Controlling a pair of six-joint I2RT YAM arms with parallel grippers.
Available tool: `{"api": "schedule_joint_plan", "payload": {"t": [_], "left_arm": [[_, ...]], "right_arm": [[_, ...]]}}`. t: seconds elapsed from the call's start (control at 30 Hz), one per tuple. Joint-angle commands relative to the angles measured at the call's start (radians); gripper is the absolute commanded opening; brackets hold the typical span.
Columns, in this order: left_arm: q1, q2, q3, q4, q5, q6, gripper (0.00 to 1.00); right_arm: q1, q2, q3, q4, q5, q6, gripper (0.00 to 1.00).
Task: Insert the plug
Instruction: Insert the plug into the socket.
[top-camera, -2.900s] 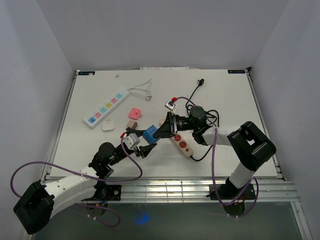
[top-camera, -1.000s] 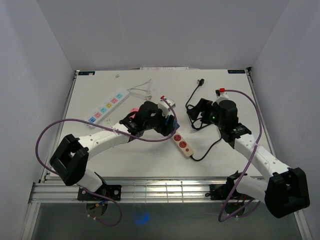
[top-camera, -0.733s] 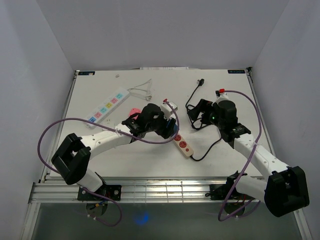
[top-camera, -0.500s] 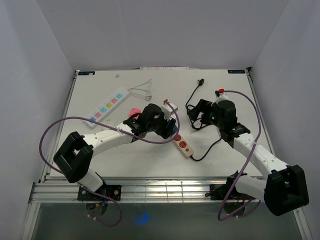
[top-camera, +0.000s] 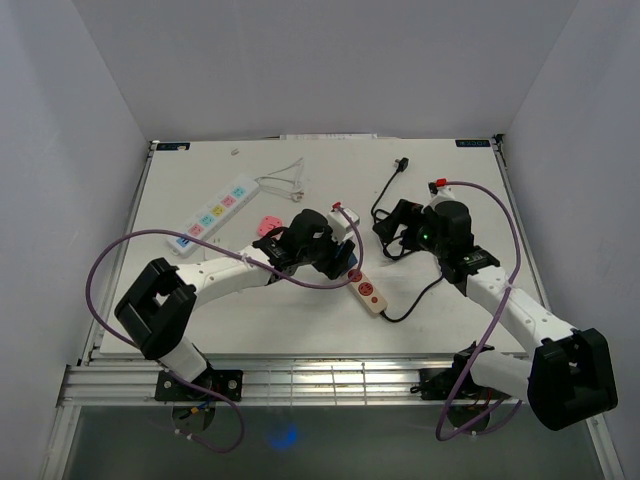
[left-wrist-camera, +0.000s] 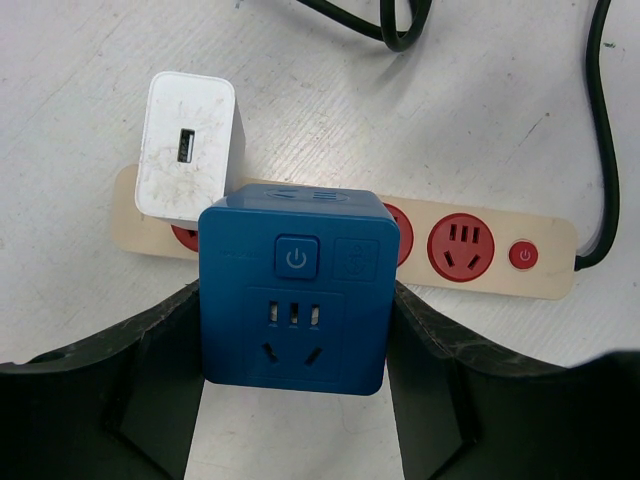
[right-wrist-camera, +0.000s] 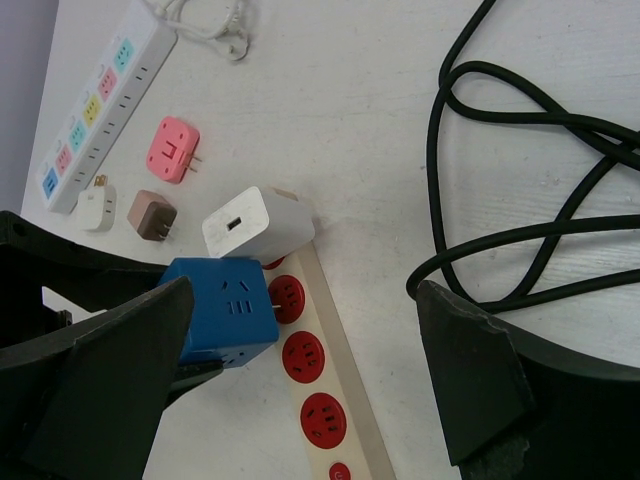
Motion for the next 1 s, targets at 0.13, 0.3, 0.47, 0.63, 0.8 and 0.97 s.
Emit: {"api": "schedule_joint_plan", "payload": {"t": [0.13, 0.3, 0.47, 0.63, 0.8, 0.97], "left_arm": [[-0.018, -0.013, 0.038, 0.062, -0.031, 0.048, 0.0], [-0.036, 0.0, 0.04, 0.063, -0.062, 0.069, 0.0], [-0.045, 0.03, 0.048, 0.065, -0.07, 0.088, 0.0], [-0.048, 0.045, 0.055, 0.063, -0.11, 0.092, 0.0], [-0.048, 0.045, 0.058, 0.062, -0.119, 0.095, 0.0], [-0.048, 0.036, 0.06, 0.041, -0.137, 0.097, 0.0]], "right_arm": [[-0.006, 0.016, -0.005, 0.051, -0.023, 0.011, 0.97], [-0.007, 0.015, -0.011, 0.055, -0.023, 0.015, 0.98], [-0.007, 0.015, -0.014, 0.062, -0.029, 0.015, 0.98], [-0.006, 0.012, -0.016, 0.063, -0.03, 0.015, 0.98], [-0.007, 0.013, -0.016, 0.063, -0.033, 0.015, 0.98], [-0.007, 0.015, -0.016, 0.065, -0.033, 0.015, 0.98]]}}
